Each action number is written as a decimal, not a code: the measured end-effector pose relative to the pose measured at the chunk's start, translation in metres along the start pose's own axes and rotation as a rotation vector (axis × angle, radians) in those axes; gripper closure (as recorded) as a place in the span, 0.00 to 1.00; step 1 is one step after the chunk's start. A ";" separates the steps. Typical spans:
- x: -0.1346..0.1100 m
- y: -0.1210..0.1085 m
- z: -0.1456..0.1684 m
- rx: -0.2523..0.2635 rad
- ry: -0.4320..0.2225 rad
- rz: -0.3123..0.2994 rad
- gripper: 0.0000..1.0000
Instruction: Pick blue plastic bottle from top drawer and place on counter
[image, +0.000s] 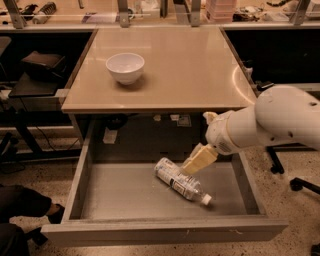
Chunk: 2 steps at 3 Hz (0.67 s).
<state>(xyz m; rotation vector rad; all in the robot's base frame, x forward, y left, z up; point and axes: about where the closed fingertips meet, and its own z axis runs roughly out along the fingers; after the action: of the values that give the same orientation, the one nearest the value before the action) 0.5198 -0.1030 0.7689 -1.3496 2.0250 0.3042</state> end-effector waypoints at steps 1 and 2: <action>0.006 0.029 0.044 -0.029 -0.041 0.045 0.00; 0.010 0.052 0.080 -0.054 -0.079 0.073 0.00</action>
Offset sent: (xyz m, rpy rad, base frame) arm -0.0228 0.0871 -0.1159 0.1760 0.0661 -0.0097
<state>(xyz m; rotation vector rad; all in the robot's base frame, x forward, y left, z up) 0.5042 -0.0449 0.6942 -1.2776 2.0166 0.4415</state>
